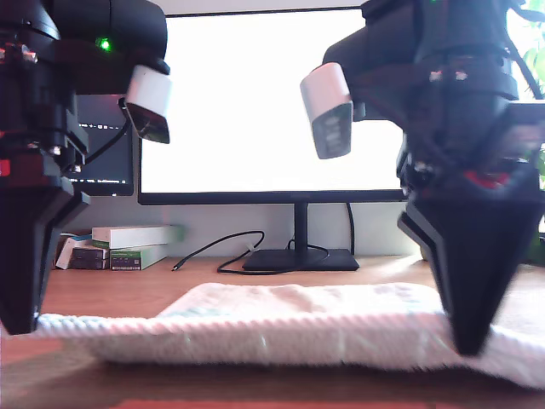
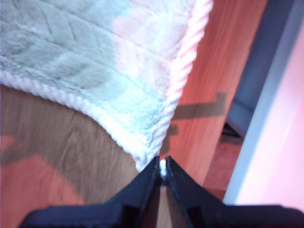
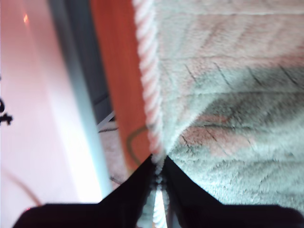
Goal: Fold the tea towel to a neat square and place it to the right
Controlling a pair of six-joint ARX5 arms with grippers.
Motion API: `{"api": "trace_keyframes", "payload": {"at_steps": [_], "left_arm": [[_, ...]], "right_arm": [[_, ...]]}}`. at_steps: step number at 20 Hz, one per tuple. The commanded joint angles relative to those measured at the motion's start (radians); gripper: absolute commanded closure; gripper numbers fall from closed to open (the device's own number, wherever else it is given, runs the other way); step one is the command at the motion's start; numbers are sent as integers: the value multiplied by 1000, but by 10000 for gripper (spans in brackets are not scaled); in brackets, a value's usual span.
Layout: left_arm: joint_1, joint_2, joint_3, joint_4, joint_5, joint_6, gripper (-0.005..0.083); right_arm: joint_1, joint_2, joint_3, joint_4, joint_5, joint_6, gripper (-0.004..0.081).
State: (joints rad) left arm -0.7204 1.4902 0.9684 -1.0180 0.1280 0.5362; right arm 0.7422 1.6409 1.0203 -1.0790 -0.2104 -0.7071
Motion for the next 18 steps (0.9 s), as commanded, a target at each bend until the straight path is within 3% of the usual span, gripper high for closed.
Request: {"api": "trace_keyframes", "payload": {"at_steps": [1, 6, 10, 13, 18], "left_arm": [[-3, 9, -25, -5, 8, -6, 797], [-3, 9, -26, -6, 136, -6, 764], [-3, 9, -28, 26, 153, -6, 481], [-2, 9, -28, 31, 151, -5, 344], [9, 8, -27, 69, 129, -6, 351]], "right_arm": [[6, -9, -35, -13, 2, 0, 782], [17, -9, -37, 13, 8, 5, 584], [22, -9, -37, 15, 8, 30, 494], [28, -10, -37, 9, 8, 46, 447], [27, -10, -17, -27, 10, 54, 456]]}}
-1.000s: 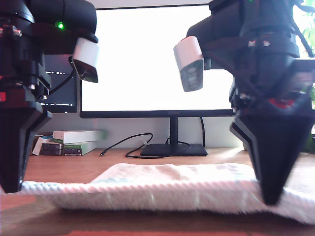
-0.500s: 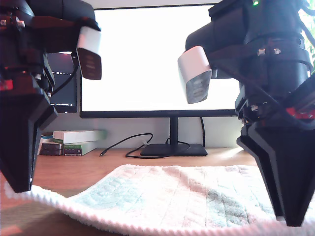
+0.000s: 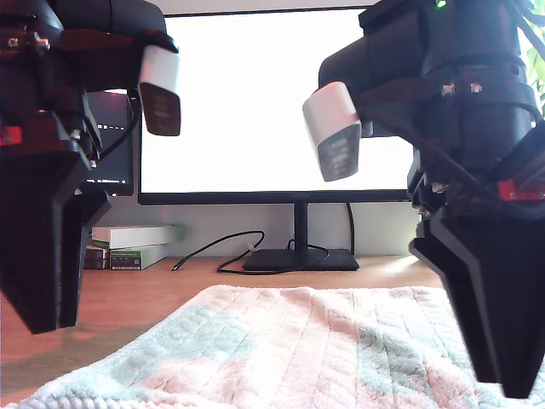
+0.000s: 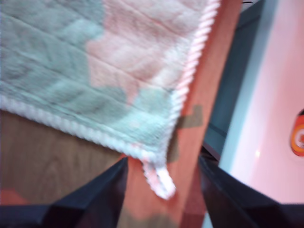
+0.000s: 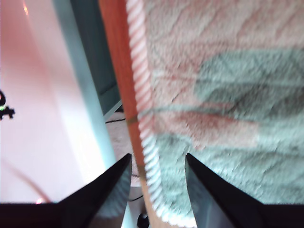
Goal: Fold the tea towel to a neat square and place it to the right
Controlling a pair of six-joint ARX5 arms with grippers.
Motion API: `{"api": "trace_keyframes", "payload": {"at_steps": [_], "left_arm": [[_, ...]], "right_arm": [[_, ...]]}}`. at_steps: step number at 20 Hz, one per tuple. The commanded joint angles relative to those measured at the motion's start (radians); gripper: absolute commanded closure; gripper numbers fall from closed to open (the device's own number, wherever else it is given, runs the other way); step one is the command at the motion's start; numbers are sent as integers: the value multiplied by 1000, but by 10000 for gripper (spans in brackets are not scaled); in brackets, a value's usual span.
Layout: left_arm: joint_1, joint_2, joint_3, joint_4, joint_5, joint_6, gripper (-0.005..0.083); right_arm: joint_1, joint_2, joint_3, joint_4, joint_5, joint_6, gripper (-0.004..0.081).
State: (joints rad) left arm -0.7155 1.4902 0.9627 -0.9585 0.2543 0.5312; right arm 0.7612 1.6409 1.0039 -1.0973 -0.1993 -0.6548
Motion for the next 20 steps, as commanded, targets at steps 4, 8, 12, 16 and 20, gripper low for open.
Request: {"api": "trace_keyframes", "payload": {"at_steps": [4, 8, 12, 16, 20], "left_arm": [[1, 8, 0, 27, 47, -9, 661], [2, 8, 8, 49, 132, -98, 793], [2, -3, 8, 192, 61, -197, 793], [2, -59, 2, 310, -1, -212, 793], [5, -157, -47, 394, -2, -218, 793]], "right_arm": [[-6, -11, 102, -68, 0, 4, 712], [-10, -11, 162, -40, -12, 131, 773], [-9, -11, 165, 92, -37, 349, 783], [2, -50, 157, 219, 62, 481, 783], [45, -175, 75, 355, 163, 503, 783]]}}
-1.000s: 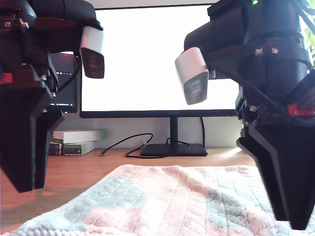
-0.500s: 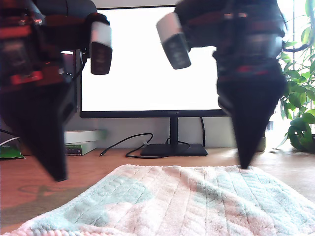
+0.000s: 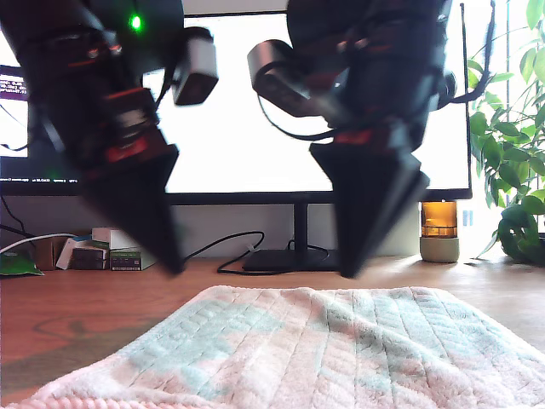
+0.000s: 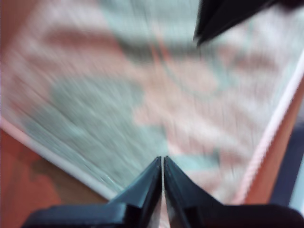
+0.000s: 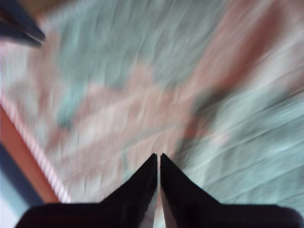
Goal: Fold the tea towel to a neat square and place it to the right
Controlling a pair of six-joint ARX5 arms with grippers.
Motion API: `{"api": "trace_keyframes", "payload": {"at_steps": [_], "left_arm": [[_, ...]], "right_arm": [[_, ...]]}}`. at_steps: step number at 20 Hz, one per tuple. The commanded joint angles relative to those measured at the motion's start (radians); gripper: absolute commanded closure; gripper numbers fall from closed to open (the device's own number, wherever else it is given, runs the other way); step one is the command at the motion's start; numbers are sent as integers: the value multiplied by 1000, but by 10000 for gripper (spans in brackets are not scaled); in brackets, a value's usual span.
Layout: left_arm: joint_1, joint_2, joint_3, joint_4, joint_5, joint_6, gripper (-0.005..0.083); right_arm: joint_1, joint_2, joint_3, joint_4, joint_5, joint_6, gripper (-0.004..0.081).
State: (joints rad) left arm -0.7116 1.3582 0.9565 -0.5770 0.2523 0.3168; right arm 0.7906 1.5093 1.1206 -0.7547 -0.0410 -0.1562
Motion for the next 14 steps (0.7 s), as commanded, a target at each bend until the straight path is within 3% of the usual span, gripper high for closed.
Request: {"api": "trace_keyframes", "payload": {"at_steps": [1, 3, 5, 9, 11, 14], "left_arm": [[1, -64, -66, 45, 1, -5, 793], [1, -164, -134, 122, 0, -18, 793], [1, -266, -203, 174, 1, -23, 793], [-12, -422, -333, 188, -3, -30, 793], [-55, -456, -378, 179, -3, -51, 793], [-189, -444, -393, 141, -33, -47, 793]], "right_arm": [[24, -88, -82, 45, 8, 3, 783], [40, -189, -174, 111, 26, -6, 783], [53, -301, -272, 149, 26, -84, 783], [91, -513, -431, 113, 56, -202, 783], [126, -597, -479, 39, 103, -266, 783], [175, -638, -497, -68, 98, -298, 783]]}}
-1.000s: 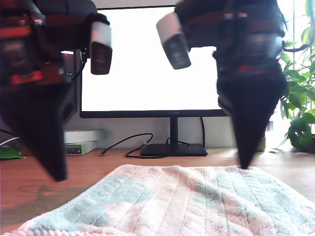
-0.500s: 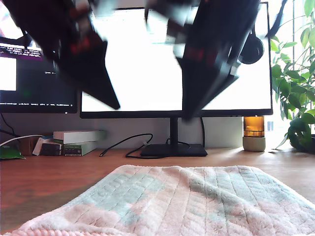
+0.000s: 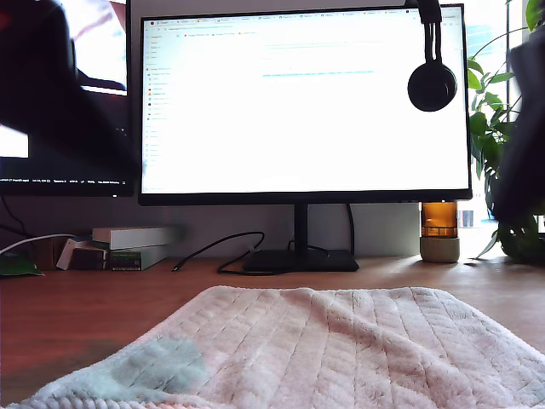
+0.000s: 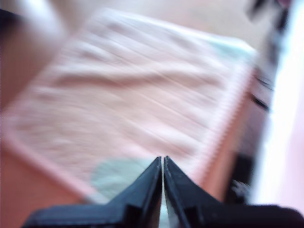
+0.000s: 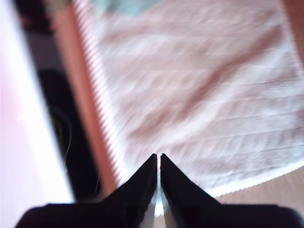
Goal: Fold the tea towel to a neat square and place it to the right
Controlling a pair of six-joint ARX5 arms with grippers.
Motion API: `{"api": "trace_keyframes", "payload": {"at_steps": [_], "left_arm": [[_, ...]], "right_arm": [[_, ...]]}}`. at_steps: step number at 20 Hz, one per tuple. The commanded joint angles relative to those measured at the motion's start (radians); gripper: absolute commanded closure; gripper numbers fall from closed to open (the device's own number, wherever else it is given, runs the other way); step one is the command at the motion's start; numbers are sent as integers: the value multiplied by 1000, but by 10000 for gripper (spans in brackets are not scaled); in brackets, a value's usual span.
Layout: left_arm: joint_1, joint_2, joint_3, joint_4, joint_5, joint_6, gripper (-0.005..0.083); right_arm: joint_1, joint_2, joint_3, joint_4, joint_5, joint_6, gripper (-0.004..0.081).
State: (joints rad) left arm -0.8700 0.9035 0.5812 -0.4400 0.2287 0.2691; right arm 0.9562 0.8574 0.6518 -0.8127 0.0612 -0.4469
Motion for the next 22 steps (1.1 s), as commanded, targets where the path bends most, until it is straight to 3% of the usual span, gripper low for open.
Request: {"api": "trace_keyframes", "payload": {"at_steps": [1, 5, 7, 8, 10, 11, 22], "left_arm": [[-76, 23, -18, -9, -31, 3, 793], [-166, 103, -18, -81, -58, 115, 792], [-174, 151, -18, -87, -62, 162, 756], [-174, 171, -17, -88, -74, 162, 683], [-173, 198, -18, -80, -122, 182, 484], [-173, 212, -18, -63, -135, 211, 440], [-99, 335, -18, 10, -151, 335, 440]], "right_arm": [[18, 15, -29, -31, -8, -17, 783], [20, 56, -30, -55, -60, -130, 759], [20, 90, -31, -70, -62, -151, 623], [20, 109, -31, -80, -62, -157, 539], [20, 145, -32, -65, -60, -161, 519], [20, 161, -32, -46, -60, -164, 524], [16, 334, -32, 45, -70, -209, 523]]}}
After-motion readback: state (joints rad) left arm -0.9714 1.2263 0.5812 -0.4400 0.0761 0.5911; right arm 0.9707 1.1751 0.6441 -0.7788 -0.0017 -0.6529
